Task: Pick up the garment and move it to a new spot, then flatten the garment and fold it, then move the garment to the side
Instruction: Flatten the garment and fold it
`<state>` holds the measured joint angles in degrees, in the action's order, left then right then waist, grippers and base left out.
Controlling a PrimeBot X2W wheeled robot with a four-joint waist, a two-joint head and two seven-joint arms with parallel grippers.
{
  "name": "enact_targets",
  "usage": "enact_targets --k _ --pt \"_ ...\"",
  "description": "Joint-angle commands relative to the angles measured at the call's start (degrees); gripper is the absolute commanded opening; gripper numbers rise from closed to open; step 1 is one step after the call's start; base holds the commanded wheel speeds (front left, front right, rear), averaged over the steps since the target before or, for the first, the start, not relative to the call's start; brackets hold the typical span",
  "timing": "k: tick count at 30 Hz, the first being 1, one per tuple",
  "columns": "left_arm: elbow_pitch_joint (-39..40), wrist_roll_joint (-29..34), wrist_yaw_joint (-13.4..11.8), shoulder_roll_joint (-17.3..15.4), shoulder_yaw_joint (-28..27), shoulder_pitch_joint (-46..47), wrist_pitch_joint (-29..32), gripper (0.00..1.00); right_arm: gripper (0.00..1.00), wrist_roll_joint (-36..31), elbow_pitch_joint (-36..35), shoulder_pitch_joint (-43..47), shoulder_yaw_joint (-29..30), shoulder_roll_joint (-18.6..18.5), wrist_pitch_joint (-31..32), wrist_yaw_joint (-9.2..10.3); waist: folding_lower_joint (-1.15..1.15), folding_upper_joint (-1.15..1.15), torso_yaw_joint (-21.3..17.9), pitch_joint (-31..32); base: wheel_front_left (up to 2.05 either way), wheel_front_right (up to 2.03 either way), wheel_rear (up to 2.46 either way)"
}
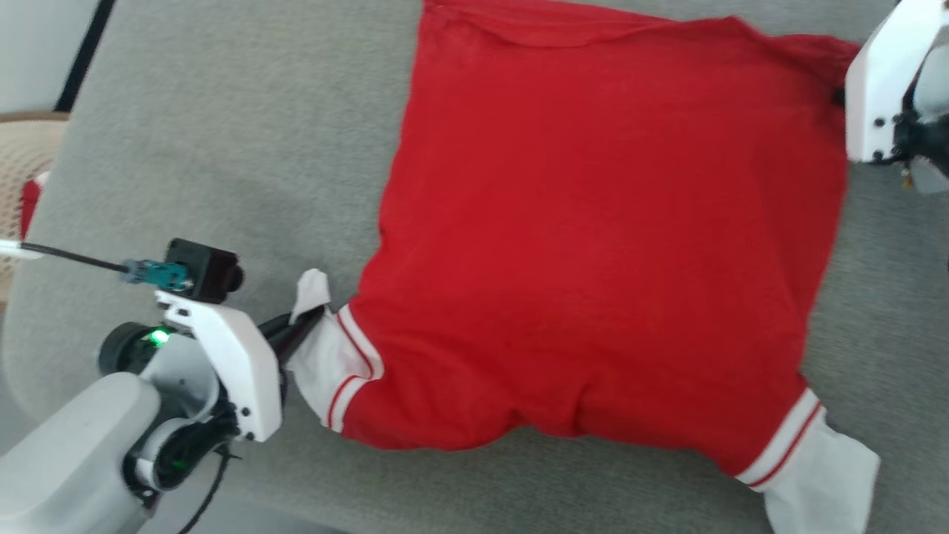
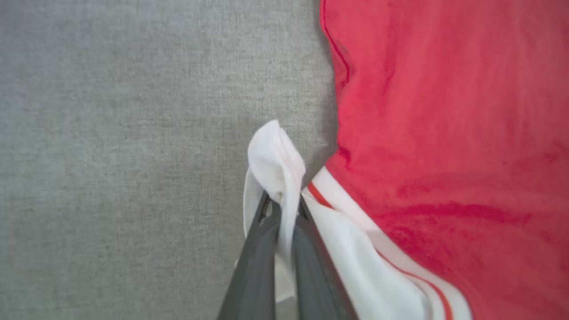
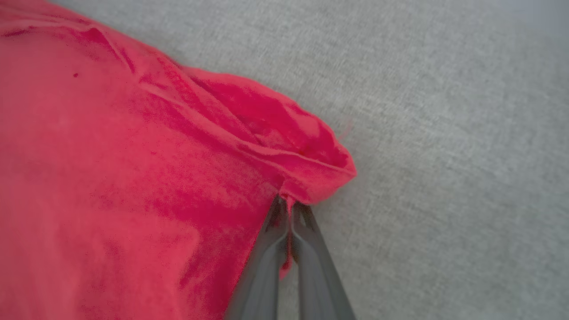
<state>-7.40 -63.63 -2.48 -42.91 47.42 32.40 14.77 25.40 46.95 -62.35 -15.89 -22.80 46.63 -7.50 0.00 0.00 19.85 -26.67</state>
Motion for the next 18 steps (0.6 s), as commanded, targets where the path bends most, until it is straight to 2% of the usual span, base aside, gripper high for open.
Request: enact_targets --k 1,8,14,17,18 --pt "0.23 -0.32 -0.55 -0.74 -0.62 -0.99 -0.46 0.0 0.0 1.28 -0.21 4.12 -2.09 -0.95 1.43 0.02 0.0 0.0 -2.29 1.14 0.0 0.0 0.0" --pt "2.94 -1.5 -2.89 -4.99 -2.36 -3.36 -0.87 0.0 0.0 10.34 -15.13 11.54 -9.2 -5.91 2.71 0.02 0.0 0.0 -7.56 3.62 0.0 0.0 0.0" --pt "5.95 -2.5 -5.05 -8.17 -3.35 -5.48 -0.44 0.0 0.0 15.81 -28.76 21.36 -10.16 -8.97 6.4 0.01 0.0 0.0 -11.16 5.57 0.0 0.0 0.0" --pt "7.26 -3.03 -6.0 -9.45 -3.87 -6.52 -0.64 0.0 0.0 17.08 -35.26 27.39 -8.26 -9.89 8.3 0.01 0.0 0.0 -12.55 6.34 0.0 0.0 0.0" --pt "7.26 -3.03 -6.0 -9.45 -3.87 -6.52 -0.64 0.0 0.0 17.08 -35.26 27.39 -8.26 -9.89 8.3 0.01 0.0 0.0 -12.55 6.34 0.0 0.0 0.0"
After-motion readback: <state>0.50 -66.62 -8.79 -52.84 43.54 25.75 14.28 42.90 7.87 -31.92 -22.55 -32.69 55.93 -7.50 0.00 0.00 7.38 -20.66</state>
